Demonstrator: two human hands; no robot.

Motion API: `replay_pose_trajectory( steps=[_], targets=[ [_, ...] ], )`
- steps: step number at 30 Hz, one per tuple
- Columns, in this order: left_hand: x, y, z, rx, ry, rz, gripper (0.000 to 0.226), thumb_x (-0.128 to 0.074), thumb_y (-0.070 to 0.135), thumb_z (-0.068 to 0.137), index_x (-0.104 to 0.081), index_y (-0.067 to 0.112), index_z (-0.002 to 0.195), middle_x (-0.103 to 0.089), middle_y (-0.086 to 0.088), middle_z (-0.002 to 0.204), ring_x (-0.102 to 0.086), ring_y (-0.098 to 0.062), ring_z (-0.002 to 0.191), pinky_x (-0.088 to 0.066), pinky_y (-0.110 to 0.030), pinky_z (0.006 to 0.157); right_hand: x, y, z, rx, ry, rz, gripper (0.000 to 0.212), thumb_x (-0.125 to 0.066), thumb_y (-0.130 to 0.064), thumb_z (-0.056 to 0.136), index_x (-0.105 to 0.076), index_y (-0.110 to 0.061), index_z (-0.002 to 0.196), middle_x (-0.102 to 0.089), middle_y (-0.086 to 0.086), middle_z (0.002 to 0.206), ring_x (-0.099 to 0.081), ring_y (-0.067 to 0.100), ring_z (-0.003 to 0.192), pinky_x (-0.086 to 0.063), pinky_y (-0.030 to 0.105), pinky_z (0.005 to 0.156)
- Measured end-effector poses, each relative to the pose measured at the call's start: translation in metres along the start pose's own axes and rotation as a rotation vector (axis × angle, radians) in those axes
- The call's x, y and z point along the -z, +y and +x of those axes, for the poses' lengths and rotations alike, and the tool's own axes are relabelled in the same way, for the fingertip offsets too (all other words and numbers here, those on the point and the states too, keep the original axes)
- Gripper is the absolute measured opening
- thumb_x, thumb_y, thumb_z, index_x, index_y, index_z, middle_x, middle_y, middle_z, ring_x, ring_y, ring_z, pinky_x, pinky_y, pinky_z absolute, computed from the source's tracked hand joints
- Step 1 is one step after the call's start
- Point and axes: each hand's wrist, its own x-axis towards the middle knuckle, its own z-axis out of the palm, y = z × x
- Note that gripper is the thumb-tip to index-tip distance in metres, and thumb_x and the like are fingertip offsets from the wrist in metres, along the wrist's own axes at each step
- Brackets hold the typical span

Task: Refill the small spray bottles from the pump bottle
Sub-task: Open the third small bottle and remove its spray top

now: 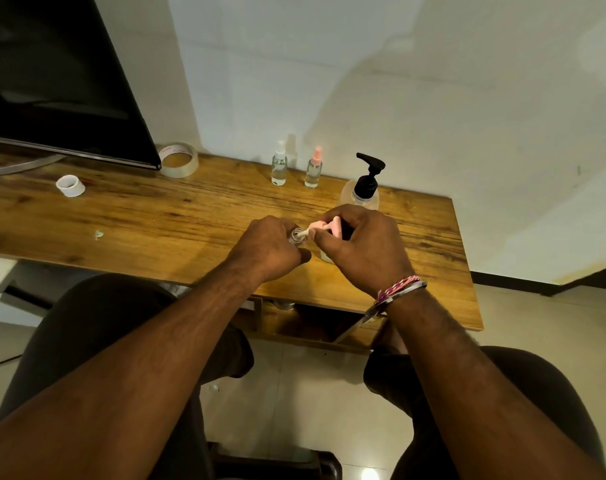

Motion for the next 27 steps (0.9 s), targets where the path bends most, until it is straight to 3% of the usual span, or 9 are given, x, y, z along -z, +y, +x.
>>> replay_pose_trajectory(
  steps=[4, 6, 9, 12, 14, 21, 23, 25, 27],
  targets=[
    [-0.002, -0.001, 0.000, -0.018, 0.059, -0.109, 0.033, -0.084, 0.027, 0.088, -0.077, 0.024, 0.119, -0.070, 0.012, 0.088, -0.064, -0.003, 0.079, -0.043, -0.022, 0.059, 0.004, 0.006, 0.000, -0.153, 0.083, 0.280, 0.014, -0.078, -0.033, 0.088, -0.078, -0.022, 0.096, -0.076, -0.004, 0.080, -0.075, 0.013, 0.072, -0.065, 0.040, 0.069],
    [-0.004, 0.000, 0.002, -0.026, 0.115, -0.136, 0.033, -0.084, 0.026, 0.086, -0.079, 0.023, 0.118, -0.070, 0.008, 0.096, -0.064, -0.006, 0.080, -0.042, -0.021, 0.058, 0.005, 0.007, -0.002, -0.213, 0.125, 0.408, 0.011, -0.079, -0.027, 0.089, -0.078, -0.018, 0.095, -0.077, 0.002, 0.079, -0.076, 0.018, 0.070, -0.065, 0.045, 0.069],
    [-0.005, -0.003, 0.006, -0.025, 0.228, -0.095, 0.040, -0.085, 0.027, 0.084, -0.077, 0.023, 0.123, -0.056, 0.002, 0.118, -0.055, -0.009, 0.096, -0.037, -0.015, 0.062, 0.008, 0.010, -0.004, -0.271, 0.188, 0.547, 0.009, -0.078, -0.021, 0.090, -0.078, -0.014, 0.095, -0.077, 0.008, 0.078, -0.076, 0.025, 0.072, -0.065, 0.046, 0.071],
    [-0.006, -0.005, 0.009, -0.015, 0.252, -0.046, 0.046, -0.084, 0.028, 0.085, -0.074, 0.022, 0.129, -0.049, 0.003, 0.123, -0.049, -0.011, 0.107, -0.037, -0.016, 0.069, 0.011, 0.015, -0.006, -0.330, 0.186, 0.666, 0.012, -0.077, -0.019, 0.090, -0.077, -0.009, 0.097, -0.077, 0.012, 0.082, -0.077, 0.031, 0.076, -0.065, 0.044, 0.073],
    [-0.009, -0.006, 0.009, -0.019, 0.249, -0.016, 0.047, -0.085, 0.029, 0.085, -0.074, 0.021, 0.130, -0.048, 0.005, 0.121, -0.047, -0.011, 0.109, -0.042, -0.024, 0.077, 0.011, 0.018, -0.008, -0.372, 0.175, 0.740, 0.015, -0.078, -0.018, 0.090, -0.076, -0.006, 0.099, -0.077, 0.015, 0.084, -0.077, 0.034, 0.079, -0.065, 0.043, 0.073],
    [-0.013, -0.012, 0.011, 0.044, 0.304, -0.089, 0.024, -0.084, 0.031, 0.087, -0.079, 0.026, 0.110, -0.053, 0.005, 0.114, -0.058, -0.014, 0.098, -0.048, -0.028, 0.079, 0.015, 0.028, -0.012, -0.438, 0.160, 0.875, 0.020, -0.077, -0.013, 0.089, -0.073, 0.000, 0.104, -0.077, 0.020, 0.088, -0.076, 0.035, 0.079, -0.064, 0.042, 0.073],
    [-0.010, -0.012, 0.012, 0.079, 0.334, -0.118, 0.010, -0.084, 0.032, 0.086, -0.077, 0.031, 0.094, -0.060, 0.003, 0.111, -0.061, -0.013, 0.091, -0.049, -0.024, 0.073, 0.016, 0.035, -0.014, -0.458, 0.143, 0.864, 0.021, -0.077, -0.012, 0.089, -0.072, 0.001, 0.104, -0.077, 0.020, 0.087, -0.076, 0.036, 0.080, -0.064, 0.044, 0.075],
    [-0.008, -0.013, 0.014, 0.084, 0.363, -0.124, 0.014, -0.084, 0.032, 0.084, -0.071, 0.032, 0.079, -0.070, 0.001, 0.104, -0.064, -0.011, 0.080, -0.046, -0.021, 0.061, 0.015, 0.041, -0.016, -0.483, 0.100, 0.816, 0.019, -0.077, -0.011, 0.088, -0.072, 0.001, 0.101, -0.077, 0.019, 0.086, -0.076, 0.037, 0.081, -0.064, 0.046, 0.076],
    [-0.006, -0.012, 0.015, 0.076, 0.386, -0.125, 0.009, -0.084, 0.029, 0.085, -0.075, 0.028, 0.082, -0.072, 0.001, 0.102, -0.060, -0.006, 0.074, -0.044, -0.022, 0.060, 0.008, 0.047, -0.019, -0.506, 0.040, 0.727, 0.015, -0.079, -0.009, 0.086, -0.073, 0.001, 0.096, -0.077, 0.019, 0.084, -0.076, 0.033, 0.076, -0.065, 0.049, 0.076]
  ],
)
